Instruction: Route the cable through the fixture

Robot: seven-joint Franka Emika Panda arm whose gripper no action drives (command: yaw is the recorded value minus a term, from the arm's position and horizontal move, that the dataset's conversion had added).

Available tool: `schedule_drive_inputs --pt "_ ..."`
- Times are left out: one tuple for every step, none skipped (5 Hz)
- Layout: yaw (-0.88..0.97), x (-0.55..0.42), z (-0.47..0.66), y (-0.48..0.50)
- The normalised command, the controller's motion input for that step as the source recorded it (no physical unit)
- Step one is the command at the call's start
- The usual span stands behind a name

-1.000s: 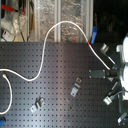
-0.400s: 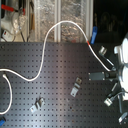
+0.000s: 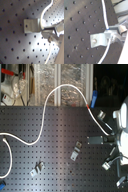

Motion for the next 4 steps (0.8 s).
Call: schedule_drive_inputs --pt "0.00 -0.176 0.23 -0.019" --pt "0.00 -0.139 0.21 -0.013" --pt "-0.02 -0.139 0.21 -0.013" --pt "-0.09 -0.073 0.21 -0.148"
